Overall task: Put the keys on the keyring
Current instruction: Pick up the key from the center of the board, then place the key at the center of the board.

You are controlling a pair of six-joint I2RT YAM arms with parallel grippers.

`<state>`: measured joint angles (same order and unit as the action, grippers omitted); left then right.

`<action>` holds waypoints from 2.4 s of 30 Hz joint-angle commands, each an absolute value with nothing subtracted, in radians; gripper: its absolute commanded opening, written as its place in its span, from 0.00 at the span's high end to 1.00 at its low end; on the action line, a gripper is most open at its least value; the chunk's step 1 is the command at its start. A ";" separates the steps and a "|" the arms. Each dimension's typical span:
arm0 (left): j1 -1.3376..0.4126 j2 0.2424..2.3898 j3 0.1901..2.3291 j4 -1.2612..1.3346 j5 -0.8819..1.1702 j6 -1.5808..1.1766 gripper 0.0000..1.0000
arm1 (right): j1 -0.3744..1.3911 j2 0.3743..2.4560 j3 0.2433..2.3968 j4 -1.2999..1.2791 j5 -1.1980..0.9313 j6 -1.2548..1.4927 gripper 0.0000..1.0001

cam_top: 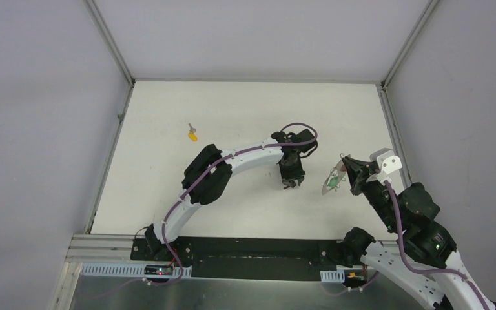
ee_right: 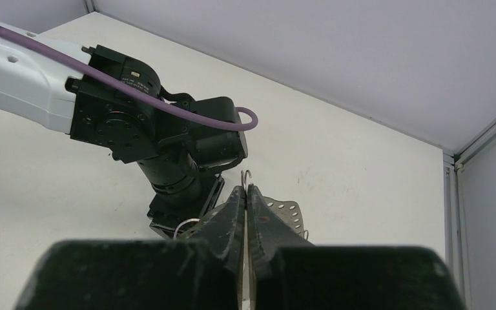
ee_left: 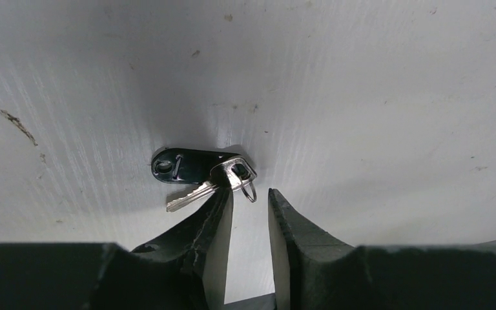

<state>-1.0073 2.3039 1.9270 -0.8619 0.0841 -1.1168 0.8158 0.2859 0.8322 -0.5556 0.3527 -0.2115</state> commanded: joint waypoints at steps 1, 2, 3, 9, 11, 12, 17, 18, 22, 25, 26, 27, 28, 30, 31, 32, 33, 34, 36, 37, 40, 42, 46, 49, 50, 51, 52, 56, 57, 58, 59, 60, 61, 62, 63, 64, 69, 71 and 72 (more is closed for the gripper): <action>-1.005 2.310 1.927 -0.841 0.074 -1.158 0.75 | 0.815 0.279 0.881 -0.527 0.345 -0.211 1.00; -1.002 2.311 1.924 -0.841 0.075 -1.161 0.77 | 0.815 0.280 0.881 -0.528 0.343 -0.212 1.00; -1.002 2.312 1.921 -0.840 0.074 -1.161 0.80 | 0.815 0.279 0.881 -0.529 0.341 -0.212 1.00; -0.992 2.294 1.889 -0.839 0.063 -1.165 1.00 | 0.815 0.283 0.883 -0.531 0.330 -0.212 1.00; -0.990 2.278 1.876 -0.839 0.057 -1.159 1.00 | 0.815 0.288 0.885 -0.531 0.323 -0.213 1.00; -0.989 2.266 1.869 -0.838 0.049 -1.154 1.00 | 0.815 0.291 0.888 -0.534 0.319 -0.213 1.00; -0.984 2.150 1.809 -0.834 -0.034 -1.079 1.00 | 0.815 0.320 0.905 -0.560 0.275 -0.218 1.00; -0.981 2.123 1.789 -0.831 -0.046 -1.065 1.00 | 0.815 0.325 0.908 -0.566 0.263 -0.218 1.00; -0.953 1.984 1.673 -0.817 -0.085 -1.006 1.00 | 0.815 0.353 0.916 -0.591 0.175 -0.220 1.00; -0.915 1.860 1.560 -0.797 -0.098 -0.947 1.00 | 0.815 0.396 0.938 -0.629 0.064 -0.233 1.00; -0.904 1.817 1.510 -0.794 -0.099 -0.924 1.00 | 0.815 0.413 0.946 -0.642 0.038 -0.232 1.00; -0.893 1.772 1.472 -0.791 -0.105 -0.902 1.00 | 0.815 0.431 0.951 -0.654 0.015 -0.230 1.00; -0.882 1.730 1.440 -0.788 -0.111 -0.875 1.00 | 0.815 0.447 0.952 -0.661 -0.020 -0.229 1.00; -0.864 1.638 1.380 -0.782 -0.127 -0.812 1.00 | 0.815 0.475 0.950 -0.664 -0.075 -0.227 1.00; -0.859 1.594 1.357 -0.780 -0.138 -0.771 1.00 | 0.815 0.489 0.947 -0.662 -0.099 -0.222 1.00; -0.859 1.550 1.338 -0.778 -0.149 -0.724 1.00 | 0.815 0.506 0.945 -0.659 -0.124 -0.218 1.00; -0.859 1.511 1.322 -0.778 -0.156 -0.670 1.00 | 0.815 0.523 0.943 -0.655 -0.147 -0.213 1.00; -0.859 1.470 1.306 -0.775 -0.160 -0.618 1.00 | 0.815 0.539 0.939 -0.651 -0.173 -0.210 1.00; -0.858 1.398 1.282 -0.773 -0.157 -0.510 1.00 | 0.815 0.571 0.931 -0.636 -0.221 -0.199 1.00; -0.858 1.364 1.268 -0.772 -0.151 -0.462 1.00 | 0.815 0.589 0.928 -0.629 -0.244 -0.191 1.00; -0.858 1.282 1.236 -0.755 -0.069 -0.289 1.00 | 0.815 0.652 0.921 -0.602 -0.322 -0.177 1.00; -0.859 1.228 1.215 -0.738 0.021 -0.171 1.00 | 0.815 0.690 0.919 -0.584 -0.371 -0.173 1.00; -0.859 1.135 1.157 -0.670 0.201 0.054 1.00 | 0.815 0.758 0.919 -0.539 -0.453 -0.177 1.00; -0.860 1.054 1.090 -0.585 0.339 0.202 1.00 | 0.815 0.794 0.909 -0.493 -0.508 -0.178 1.00; -0.861 1.025 1.066 -0.554 0.386 0.249 1.00 | 0.816 0.806 0.907 -0.477 -0.528 -0.178 1.00; -0.862 1.000 1.043 -0.528 0.431 0.299 1.00 | 0.816 0.819 0.907 -0.465 -0.543 -0.178 1.00; -0.862 0.975 1.023 -0.508 0.470 0.343 1.00 | 0.815 0.830 0.907 -0.454 -0.563 -0.178 1.00; -0.863 0.920 0.984 -0.489 0.529 0.466 1.00 | 0.816 0.859 0.906 -0.407 -0.632 -0.186 1.00; -0.862 0.916 0.976 -0.489 0.519 0.476 1.00 | 0.816 0.862 0.903 -0.392 -0.641 -0.186 1.00; -0.862 0.914 0.969 -0.491 0.508 0.485 1.00 | 0.816 0.863 0.899 -0.383 -0.642 -0.186 1.00; -0.862 0.915 0.961 -0.496 0.498 0.495 1.00 | 0.816 0.864 0.894 -0.376 -0.637 -0.186 1.00; -0.863 0.918 0.951 -0.501 0.494 0.505 1.00 | 0.816 0.864 0.887 -0.371 -0.632 -0.187 1.00; -0.862 0.922 0.939 -0.503 0.485 0.515 1.00 | 0.816 0.864 0.880 -0.369 -0.624 -0.186 1.00; -0.861 0.930 0.922 -0.503 0.473 0.521 1.00 | 0.816 0.862 0.872 -0.367 -0.614 -0.184 1.00; -0.863 0.940 0.909 -0.504 0.463 0.530 1.00 | 0.816 0.862 0.865 -0.367 -0.608 -0.179 1.00; -0.863 0.950 0.896 -0.503 0.448 0.539 1.00 | 0.816 0.860 0.860 -0.371 -0.601 -0.175 1.00; -0.863 1.076 0.885 -0.502 0.338 0.522 1.00 | 0.816 0.825 0.847 -0.406 -0.537 -0.156 1.00; -0.863 1.144 0.902 -0.484 0.302 0.477 1.00 | 0.816 0.794 0.847 -0.432 -0.472 -0.151 1.00; -0.864 1.180 0.909 -0.475 0.290 0.453 1.00 | 0.816 0.774 0.847 -0.449 -0.437 -0.148 1.00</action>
<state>-0.8520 1.0908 0.8852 -0.5282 0.3714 0.4938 0.8158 0.8513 0.8368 -0.4576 -0.5407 -0.1719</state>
